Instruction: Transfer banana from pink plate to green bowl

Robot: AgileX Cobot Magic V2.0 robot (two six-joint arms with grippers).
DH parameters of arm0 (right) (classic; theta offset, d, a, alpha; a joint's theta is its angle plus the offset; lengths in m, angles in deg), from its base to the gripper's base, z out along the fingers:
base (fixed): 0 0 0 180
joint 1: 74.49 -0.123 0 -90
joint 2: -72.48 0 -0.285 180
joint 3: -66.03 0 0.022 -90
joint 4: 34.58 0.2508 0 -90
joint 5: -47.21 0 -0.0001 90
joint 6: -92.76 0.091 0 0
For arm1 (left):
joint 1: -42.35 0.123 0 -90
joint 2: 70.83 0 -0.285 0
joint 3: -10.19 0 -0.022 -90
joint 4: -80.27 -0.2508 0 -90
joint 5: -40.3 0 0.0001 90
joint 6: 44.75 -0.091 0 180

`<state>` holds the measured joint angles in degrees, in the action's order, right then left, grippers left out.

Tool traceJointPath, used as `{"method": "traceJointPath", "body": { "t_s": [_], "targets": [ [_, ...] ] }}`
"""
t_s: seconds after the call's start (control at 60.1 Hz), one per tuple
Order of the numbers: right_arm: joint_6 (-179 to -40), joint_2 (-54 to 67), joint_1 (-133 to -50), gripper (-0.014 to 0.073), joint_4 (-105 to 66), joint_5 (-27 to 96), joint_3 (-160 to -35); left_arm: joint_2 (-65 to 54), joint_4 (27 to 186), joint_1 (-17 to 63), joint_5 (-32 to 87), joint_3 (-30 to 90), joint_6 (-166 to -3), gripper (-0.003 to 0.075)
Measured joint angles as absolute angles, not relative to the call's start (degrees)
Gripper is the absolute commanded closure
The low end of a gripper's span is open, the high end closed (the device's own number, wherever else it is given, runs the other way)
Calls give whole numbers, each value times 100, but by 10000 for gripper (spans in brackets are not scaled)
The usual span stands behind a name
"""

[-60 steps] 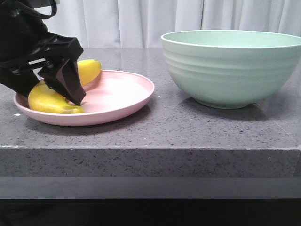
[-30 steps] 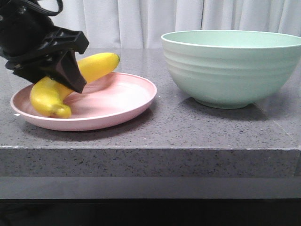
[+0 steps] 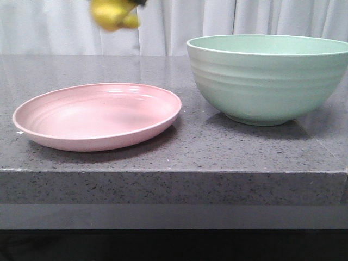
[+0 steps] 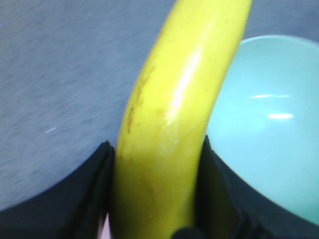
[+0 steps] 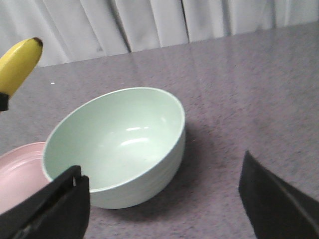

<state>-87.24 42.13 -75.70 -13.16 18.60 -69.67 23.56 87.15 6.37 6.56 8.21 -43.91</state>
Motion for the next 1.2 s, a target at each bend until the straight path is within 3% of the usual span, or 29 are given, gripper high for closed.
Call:
{"method": "traceJointPath", "body": {
  "t_s": [0.399, 0.699, 1.015, 1.131, 1.198],
  "targets": [
    [-10203, 2966, -8042, -29, 2708, 2600, -7027, 2341, 8737, -711, 379, 708, -4391, 621],
    [-12229, 1918, -8222, -29, 5267, 2040, -7402, 2341, 8760, -935, 369, 708, -4391, 621],
    [-13243, 593, -8222, -25, 6306, 1335, -7740, 2341, 8798, -935, 369, 708, -4391, 621],
    [-13307, 321, -8222, 43, 6352, 1128, -7857, 2341, 8798, -935, 369, 708, -4391, 621],
    [-13321, 243, -8222, 146, 6374, 1043, -7927, 2341, 8801, -935, 369, 708, -4391, 621]
  ]
}}
